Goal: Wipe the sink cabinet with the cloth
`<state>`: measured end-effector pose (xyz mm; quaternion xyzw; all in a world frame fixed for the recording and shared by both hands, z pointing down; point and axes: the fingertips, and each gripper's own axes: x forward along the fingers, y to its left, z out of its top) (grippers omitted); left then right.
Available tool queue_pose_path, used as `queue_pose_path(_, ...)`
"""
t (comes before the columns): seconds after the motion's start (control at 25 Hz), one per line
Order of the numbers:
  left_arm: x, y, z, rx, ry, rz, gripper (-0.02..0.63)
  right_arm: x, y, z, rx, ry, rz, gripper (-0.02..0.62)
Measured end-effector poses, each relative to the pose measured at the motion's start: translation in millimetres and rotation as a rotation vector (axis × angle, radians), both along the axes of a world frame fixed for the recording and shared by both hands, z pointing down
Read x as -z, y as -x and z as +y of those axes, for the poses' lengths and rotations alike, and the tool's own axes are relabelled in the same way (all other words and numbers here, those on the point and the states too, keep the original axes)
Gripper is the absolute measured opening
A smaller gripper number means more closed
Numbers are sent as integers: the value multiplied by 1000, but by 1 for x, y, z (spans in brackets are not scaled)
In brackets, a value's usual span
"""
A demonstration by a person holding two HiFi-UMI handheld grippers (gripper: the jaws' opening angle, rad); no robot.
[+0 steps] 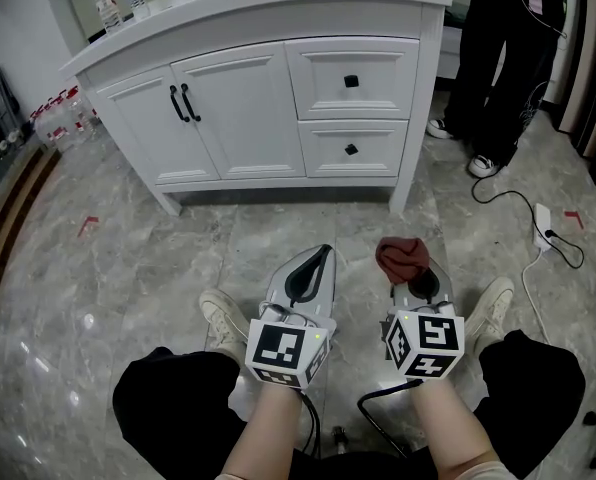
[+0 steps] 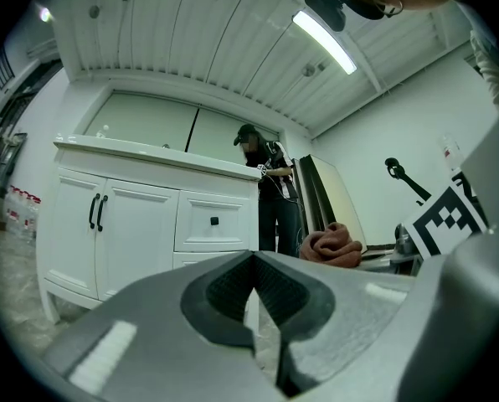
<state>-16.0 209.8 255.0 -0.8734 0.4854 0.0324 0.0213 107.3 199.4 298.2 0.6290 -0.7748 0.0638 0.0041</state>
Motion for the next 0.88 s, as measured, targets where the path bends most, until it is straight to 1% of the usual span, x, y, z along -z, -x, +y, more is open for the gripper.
queue_pose_path(0.32,-14,7,-7,20,47,-1,0,-10,3,-3,16,34,-2,80)
queue_pose_path(0.48,-12,6,-7,15,44,7,0,-10,4,-3,16,34,7,78)
queue_pose_path(0.64,-17,3,-6,4,54,-4,0,-7,7,-3,25,26,48,80)
queue_pose_path(0.88,-20,5,-7,9,58,-9,0,-8,9,-6,30,31,49,79)
